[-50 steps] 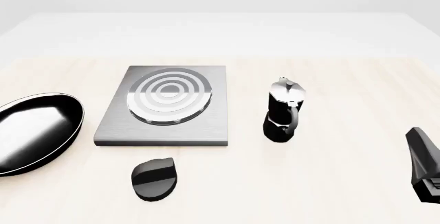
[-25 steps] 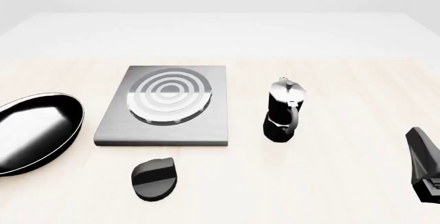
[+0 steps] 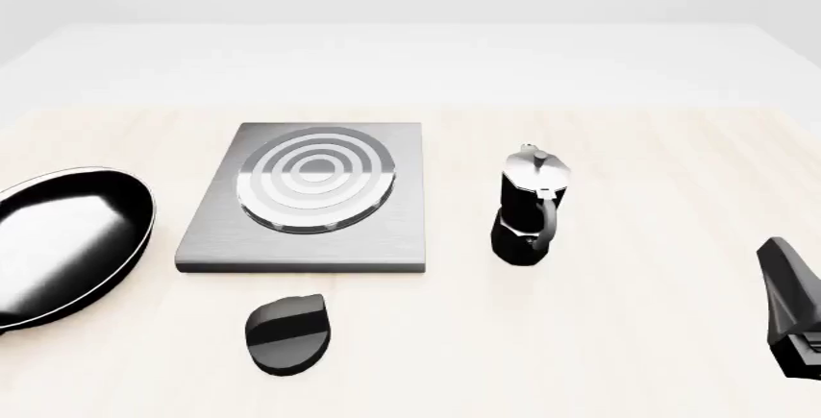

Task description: Turn on the stove and put the frying pan on it.

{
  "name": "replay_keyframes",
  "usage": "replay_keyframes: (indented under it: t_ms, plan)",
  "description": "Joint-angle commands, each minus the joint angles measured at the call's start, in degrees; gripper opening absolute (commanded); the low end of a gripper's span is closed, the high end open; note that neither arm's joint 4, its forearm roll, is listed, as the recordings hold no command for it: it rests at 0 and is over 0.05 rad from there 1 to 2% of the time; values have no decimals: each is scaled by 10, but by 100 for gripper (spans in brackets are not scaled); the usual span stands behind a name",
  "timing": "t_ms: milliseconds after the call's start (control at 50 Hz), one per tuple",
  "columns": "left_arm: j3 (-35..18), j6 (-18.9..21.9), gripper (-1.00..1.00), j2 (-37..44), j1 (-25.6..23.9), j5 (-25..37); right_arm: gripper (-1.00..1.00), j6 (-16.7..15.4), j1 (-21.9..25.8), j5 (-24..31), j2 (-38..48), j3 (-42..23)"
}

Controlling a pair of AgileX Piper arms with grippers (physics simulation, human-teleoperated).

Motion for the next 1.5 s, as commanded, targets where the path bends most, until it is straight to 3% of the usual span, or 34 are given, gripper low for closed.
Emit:
replay_keyframes:
  t_ms: [20,260,480,800,860,900,940,960,980,1220,1500]
  plan:
    - [29,-13,-100,34,-16,-50,100,0,0,0,0,0]
    - [17,-27,-100,-14,-29,0,100,0,0,0,0,0]
    - [-26,-55,-100,-92,-54,98,100,0,0,0,0,0]
    - [-67,-79,-100,-161,-83,184,100,0,0,0,0,0]
    - [-78,-92,-100,-169,-98,201,100,0,0,0,0,0]
    - [-94,-122,-100,-173,-130,221,100,0,0,0,0,0]
    - [-96,-126,-100,-174,-135,224,100,0,0,0,0,0]
    - [-74,-89,-100,-185,-117,207,100,0,0,0,0,0]
    - [-86,-114,-100,-177,-132,218,100,0,0,0,0,0]
    - [-101,-119,-100,-195,-154,242,100,0,0,0,0,0]
    - [-130,-152,-100,-226,-244,295,100,0,0,0,0,0]
